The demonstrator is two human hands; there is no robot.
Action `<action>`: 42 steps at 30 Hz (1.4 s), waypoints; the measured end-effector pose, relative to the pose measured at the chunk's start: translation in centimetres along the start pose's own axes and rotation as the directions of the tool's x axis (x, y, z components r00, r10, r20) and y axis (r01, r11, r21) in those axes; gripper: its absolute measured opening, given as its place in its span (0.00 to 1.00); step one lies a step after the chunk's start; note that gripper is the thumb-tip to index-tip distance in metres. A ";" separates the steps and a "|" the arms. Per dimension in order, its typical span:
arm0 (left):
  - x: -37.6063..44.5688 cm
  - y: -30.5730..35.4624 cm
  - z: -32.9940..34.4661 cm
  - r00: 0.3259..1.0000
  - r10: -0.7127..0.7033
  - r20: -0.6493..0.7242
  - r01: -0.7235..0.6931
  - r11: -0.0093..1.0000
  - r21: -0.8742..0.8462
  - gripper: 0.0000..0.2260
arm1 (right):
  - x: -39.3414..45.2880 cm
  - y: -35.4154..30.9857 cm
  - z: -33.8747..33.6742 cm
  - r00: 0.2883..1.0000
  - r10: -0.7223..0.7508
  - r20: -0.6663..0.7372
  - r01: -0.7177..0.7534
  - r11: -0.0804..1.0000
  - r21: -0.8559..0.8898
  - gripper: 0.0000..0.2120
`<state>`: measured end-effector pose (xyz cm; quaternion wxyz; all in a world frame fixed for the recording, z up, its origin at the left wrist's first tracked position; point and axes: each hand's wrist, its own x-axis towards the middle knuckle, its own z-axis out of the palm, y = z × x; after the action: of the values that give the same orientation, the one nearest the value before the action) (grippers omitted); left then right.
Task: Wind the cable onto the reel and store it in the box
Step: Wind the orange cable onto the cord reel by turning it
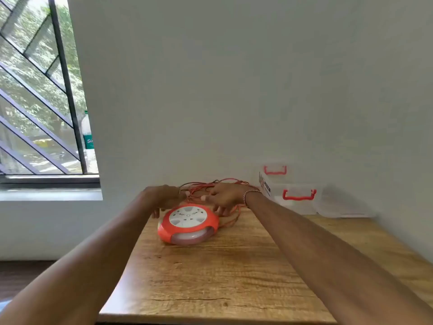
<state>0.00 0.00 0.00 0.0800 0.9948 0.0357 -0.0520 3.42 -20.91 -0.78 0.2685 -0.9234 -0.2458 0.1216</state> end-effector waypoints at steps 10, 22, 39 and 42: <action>1.2 -1.2 2.5 0.994 0.073 -0.077 -0.076 0.996 -0.041 0.23 | 0.5 1.2 2.1 0.998 0.061 -0.021 -0.054 0.970 0.236 0.19; 5.6 2.3 -0.1 0.857 0.198 -0.476 -0.296 0.945 -0.141 0.25 | -1.0 5.3 -2.2 0.990 -0.001 0.140 -0.083 0.800 0.594 0.21; 6.6 7.5 -3.9 0.711 0.086 -0.698 -0.648 0.465 -0.603 0.29 | -2.9 4.5 -8.9 0.957 0.037 -0.289 0.231 0.509 0.829 0.20; 6.8 8.0 -4.5 0.680 0.066 -0.730 -0.653 0.507 -0.563 0.28 | -3.2 4.8 -10.3 0.956 0.019 -0.293 0.232 0.563 0.793 0.24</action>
<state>7.84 -6.70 4.91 0.5049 0.7879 -0.1446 0.3215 6.29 -30.60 5.37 0.7032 -0.6837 -0.1783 0.0788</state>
